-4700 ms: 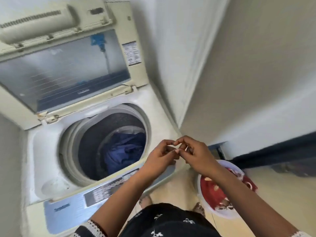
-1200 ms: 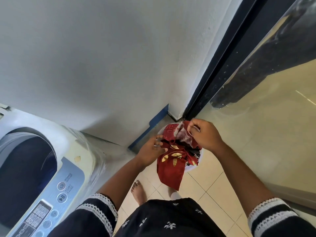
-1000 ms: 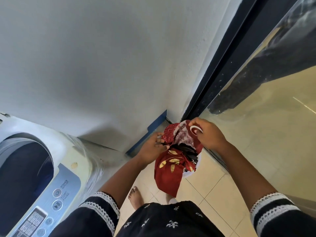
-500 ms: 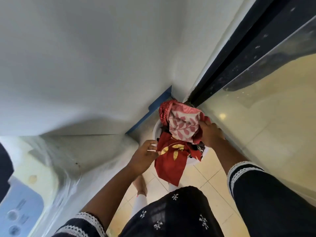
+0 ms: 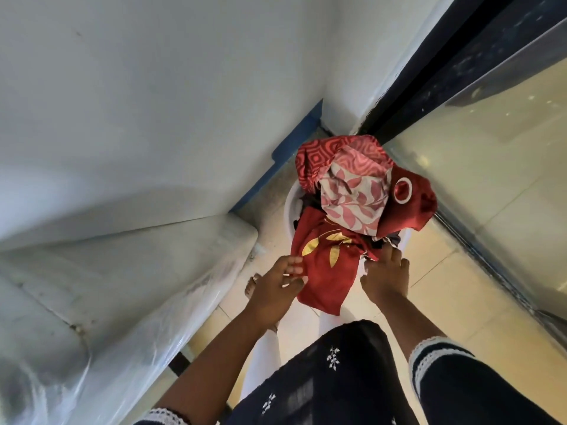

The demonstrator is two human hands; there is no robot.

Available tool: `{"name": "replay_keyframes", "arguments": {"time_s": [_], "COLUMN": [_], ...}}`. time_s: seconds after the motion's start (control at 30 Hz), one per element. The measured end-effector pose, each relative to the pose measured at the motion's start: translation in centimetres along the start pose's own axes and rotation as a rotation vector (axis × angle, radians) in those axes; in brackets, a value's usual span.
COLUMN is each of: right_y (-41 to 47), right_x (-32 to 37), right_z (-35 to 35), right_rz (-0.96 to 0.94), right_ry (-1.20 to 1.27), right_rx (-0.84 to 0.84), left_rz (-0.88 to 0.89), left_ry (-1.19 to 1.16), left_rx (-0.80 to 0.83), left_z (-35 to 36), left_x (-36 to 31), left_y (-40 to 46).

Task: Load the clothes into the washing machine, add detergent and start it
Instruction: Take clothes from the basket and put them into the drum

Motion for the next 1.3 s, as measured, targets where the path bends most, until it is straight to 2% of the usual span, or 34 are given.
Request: {"name": "replay_keyframes", "arguments": {"time_s": [0.1, 0.27, 0.43, 0.53, 0.63, 0.73, 0.8, 0.93, 1.03, 1.13, 1.2, 1.27, 1.3], "right_y": [1.2, 0.1, -6.7, -13.2, -18.4, -23.0, -25.3, -28.9, -31.0, -31.6, -32.2, -32.3, -32.3], "right_x": [0.3, 1.4, 5.5, 8.3, 9.7, 9.7, 9.0, 7.7, 6.9, 5.0, 3.9, 3.8, 4.4], "right_z": [1.3, -1.6, -9.7, -14.6, -19.6, -25.8, -29.3, -35.1, -38.5, -40.4, -41.4, -41.9, -42.0], "right_rz": [0.024, 0.015, -0.226, -0.354, -0.358, -0.381, -0.419, -0.573, -0.673, -0.487, -0.377, -0.421, -0.487], "right_ry": [0.001, 0.420, 0.798, 0.899, 1.182, 1.393, 1.461, 1.330, 1.026, 0.617, 0.543, 0.604, 0.668], "right_rx": [0.230, 0.451, 0.365, 0.318, 0.197, 0.023, -0.054, -0.193, -0.390, -0.620, -0.761, -0.771, -0.693], "left_rz": [-0.001, 0.014, 0.116, 0.228, 0.354, 0.517, 0.566, 0.575, 0.640, 0.800, 0.929, 0.920, 0.868], "left_ry": [0.053, 0.088, 0.090, 0.249, 0.465, 0.472, 0.506, 0.605, 0.702, 0.627, 0.443, 0.026, -0.232], "left_rx": [0.007, 0.028, 0.130, 0.206, 0.147, 0.030, -0.114, -0.519, -0.654, -0.579, -0.456, -0.268, -0.169], "left_z": [-0.2, -1.4, -1.6, -1.9, -3.0, -4.2, -5.4, -9.4, -11.3, -12.4, -12.9, -13.6, -14.0], "left_x": [0.6, -0.2, -2.9, -4.1, -5.0, -6.8, -7.7, -10.1, -13.0, -16.2, -18.2, -19.9, -20.5], "left_y": [-0.2, -2.4, -6.6, -10.3, -13.3, -17.6, -19.8, -23.1, -23.9, -24.7, -26.5, -29.0, -30.0]}}
Point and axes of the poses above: each hand's wrist, its own y-axis towards the middle knuckle, its own z-axis out of the palm, x = y × z, the point moved 8 cm from there along y, towards the middle knuckle, and after that the axes turned 1 degree about -z, right-handed, at the moved point
